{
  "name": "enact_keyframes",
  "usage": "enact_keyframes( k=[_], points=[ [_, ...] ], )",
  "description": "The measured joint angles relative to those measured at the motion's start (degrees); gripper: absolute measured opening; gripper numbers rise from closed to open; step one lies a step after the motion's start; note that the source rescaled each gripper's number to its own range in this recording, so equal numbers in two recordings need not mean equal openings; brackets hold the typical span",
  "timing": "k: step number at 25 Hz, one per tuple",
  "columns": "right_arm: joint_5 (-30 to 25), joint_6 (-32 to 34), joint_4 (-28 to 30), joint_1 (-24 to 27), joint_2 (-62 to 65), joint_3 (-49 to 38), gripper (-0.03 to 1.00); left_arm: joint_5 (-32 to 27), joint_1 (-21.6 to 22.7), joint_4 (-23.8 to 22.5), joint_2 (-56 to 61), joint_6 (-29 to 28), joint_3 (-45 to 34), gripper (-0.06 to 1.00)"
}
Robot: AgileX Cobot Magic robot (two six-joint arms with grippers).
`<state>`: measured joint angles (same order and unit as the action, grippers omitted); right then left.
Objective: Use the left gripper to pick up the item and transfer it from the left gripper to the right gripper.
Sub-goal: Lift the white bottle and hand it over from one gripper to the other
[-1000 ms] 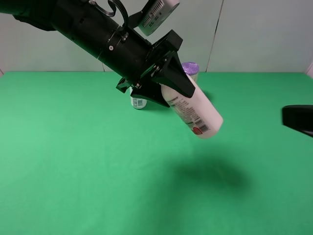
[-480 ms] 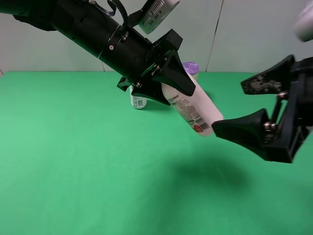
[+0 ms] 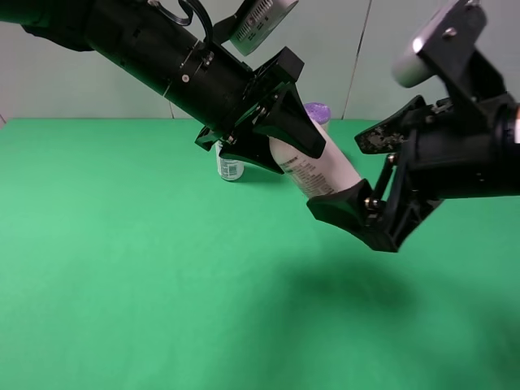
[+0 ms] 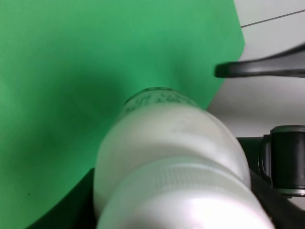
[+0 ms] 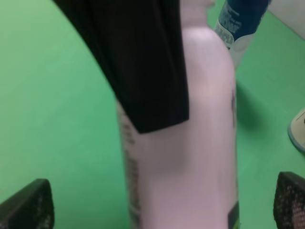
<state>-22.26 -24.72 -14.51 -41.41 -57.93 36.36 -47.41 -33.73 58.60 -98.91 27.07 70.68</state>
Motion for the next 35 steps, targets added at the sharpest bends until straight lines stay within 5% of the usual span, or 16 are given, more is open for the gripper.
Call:
enact_keyframes(
  k=[28,30,31,33,34,35],
  points=[
    [2.89,0.00,0.21,0.00,-13.76,3.74,1.00,0.00,0.00,0.00,0.00,0.05,0.00,0.00],
    [3.05,0.00,0.21,0.00,-13.76,3.74,0.84,0.00,0.00,0.00,0.00,0.05,0.00,0.00],
    [3.05,0.00,0.21,0.00,-13.76,3.74,0.64,0.00,0.00,0.00,0.00,0.05,0.00,0.00],
    [3.05,0.00,0.51,0.00,-13.76,3.74,0.07,-0.25,0.00,-0.05,0.00,0.05,0.00,0.01],
    [2.98,0.00,0.51,0.00,-13.76,3.74,0.00,-0.34,0.00,-0.05,0.00,0.05,0.00,0.01],
    [2.98,0.00,0.62,0.00,-13.76,3.74,0.07,-0.37,0.00,-0.05,0.00,0.05,0.00,0.01]
  ],
)
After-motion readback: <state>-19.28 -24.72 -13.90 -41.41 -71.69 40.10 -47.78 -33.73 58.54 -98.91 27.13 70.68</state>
